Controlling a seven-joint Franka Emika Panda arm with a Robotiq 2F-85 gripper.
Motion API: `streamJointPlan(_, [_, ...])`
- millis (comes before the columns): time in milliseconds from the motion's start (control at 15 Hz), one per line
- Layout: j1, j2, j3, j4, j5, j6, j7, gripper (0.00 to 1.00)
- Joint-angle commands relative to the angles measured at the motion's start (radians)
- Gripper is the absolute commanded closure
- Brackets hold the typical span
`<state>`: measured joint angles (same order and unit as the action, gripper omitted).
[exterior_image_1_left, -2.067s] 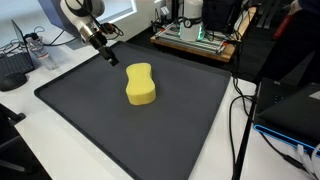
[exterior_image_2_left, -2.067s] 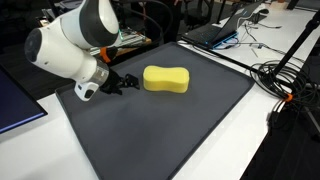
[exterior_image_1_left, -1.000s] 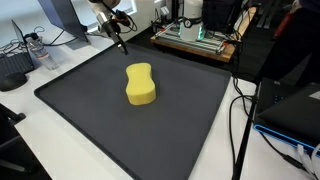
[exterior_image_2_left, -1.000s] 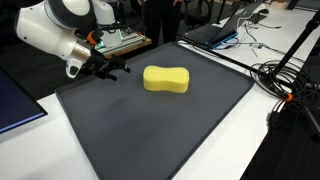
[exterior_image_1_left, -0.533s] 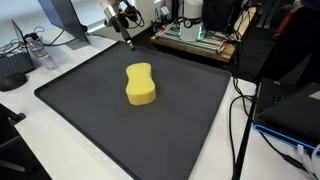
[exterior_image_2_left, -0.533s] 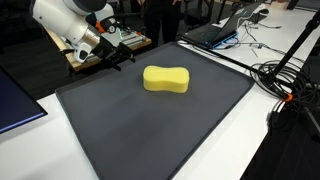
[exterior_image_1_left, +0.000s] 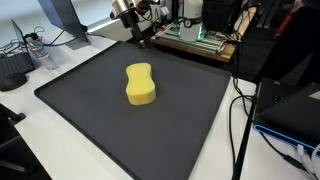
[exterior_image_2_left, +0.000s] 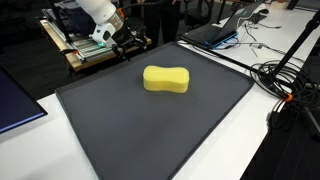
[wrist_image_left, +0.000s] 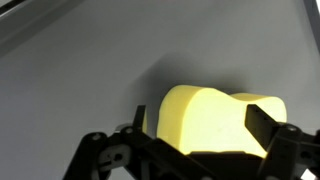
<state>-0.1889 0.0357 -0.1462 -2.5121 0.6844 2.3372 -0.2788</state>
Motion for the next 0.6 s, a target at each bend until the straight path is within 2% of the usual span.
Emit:
streamJointPlan(0, [0.018, -0.015, 0.001, -0.007, -0.024, 0.001, 0.030, 0.00])
streamJointPlan(333, [0.036, -0.044, 0.013, -0.025, -0.044, 0.006, 0.056, 0.00])
streamJointPlan(533, [0.058, -0.098, 0.032, -0.041, -0.133, -0.012, 0.129, 0.00])
